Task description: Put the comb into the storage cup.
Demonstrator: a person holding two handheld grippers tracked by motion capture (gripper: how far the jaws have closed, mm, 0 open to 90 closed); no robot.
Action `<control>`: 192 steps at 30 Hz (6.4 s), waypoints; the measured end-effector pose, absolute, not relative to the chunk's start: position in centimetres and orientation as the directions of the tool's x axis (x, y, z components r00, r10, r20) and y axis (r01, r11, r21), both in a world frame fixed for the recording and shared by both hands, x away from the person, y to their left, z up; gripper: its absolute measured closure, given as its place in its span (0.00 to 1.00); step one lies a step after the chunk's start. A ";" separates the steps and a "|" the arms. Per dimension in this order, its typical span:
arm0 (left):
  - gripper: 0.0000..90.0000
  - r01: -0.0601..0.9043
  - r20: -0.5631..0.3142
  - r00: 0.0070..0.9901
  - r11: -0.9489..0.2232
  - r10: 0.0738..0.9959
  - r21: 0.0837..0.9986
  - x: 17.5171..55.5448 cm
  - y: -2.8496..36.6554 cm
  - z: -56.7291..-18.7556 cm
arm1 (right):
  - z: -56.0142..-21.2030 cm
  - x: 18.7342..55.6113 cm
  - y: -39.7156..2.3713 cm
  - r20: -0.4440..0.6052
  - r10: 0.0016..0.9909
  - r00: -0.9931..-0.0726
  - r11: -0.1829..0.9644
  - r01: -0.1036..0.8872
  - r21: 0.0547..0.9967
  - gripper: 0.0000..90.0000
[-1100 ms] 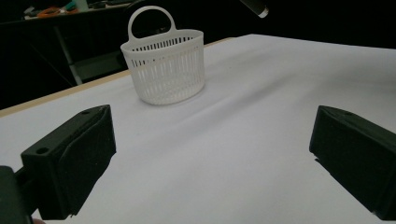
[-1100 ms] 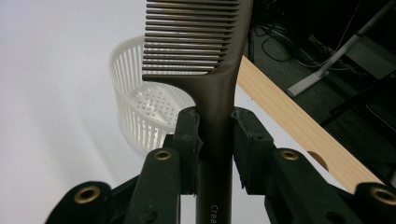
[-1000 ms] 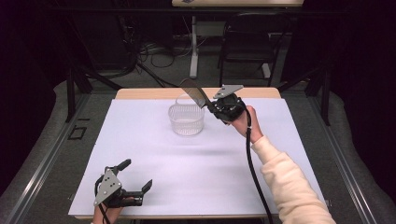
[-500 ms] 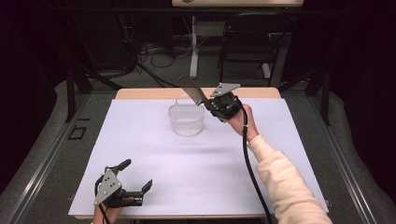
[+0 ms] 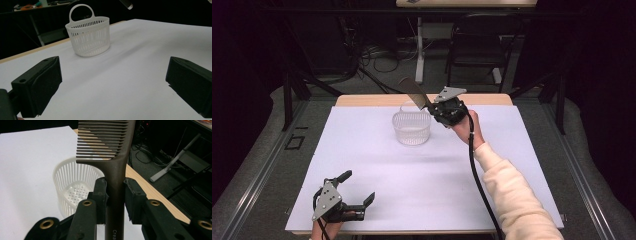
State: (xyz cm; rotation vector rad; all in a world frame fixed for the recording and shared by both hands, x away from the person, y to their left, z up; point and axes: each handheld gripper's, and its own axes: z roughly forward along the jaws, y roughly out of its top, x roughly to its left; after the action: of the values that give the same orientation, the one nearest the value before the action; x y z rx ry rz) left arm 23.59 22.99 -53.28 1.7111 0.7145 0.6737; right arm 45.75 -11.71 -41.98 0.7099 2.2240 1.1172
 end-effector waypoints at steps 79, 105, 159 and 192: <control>0.01 0.119 0.080 0.657 -0.208 0.750 0.971 23.7 23.0 -53.3 | -42.4 48.2 -8.5 -0.266 0.680 -0.684 0.471 0.128 0.873 0.81; 0.01 0.120 0.077 0.659 -0.205 0.748 0.972 23.7 23.1 -53.3 | -42.7 48.3 -7.3 -0.279 0.669 -0.689 0.451 0.077 0.889 0.81; 0.01 0.117 0.077 0.657 -0.202 0.750 0.972 23.7 23.1 -53.3 | -43.8 48.5 -5.4 -0.275 0.627 -0.729 0.461 0.062 0.885 0.81; 0.01 0.116 0.075 0.657 -0.199 0.750 0.973 23.7 23.1 -53.3 | -44.9 48.9 -4.8 -0.279 0.599 -0.750 0.482 0.059 0.874 0.81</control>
State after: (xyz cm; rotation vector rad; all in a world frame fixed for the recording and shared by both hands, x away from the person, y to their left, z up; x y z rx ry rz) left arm 23.70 23.09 -53.28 1.6995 0.7098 0.6721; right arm 48.87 -4.82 -44.88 0.5414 2.1637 1.2460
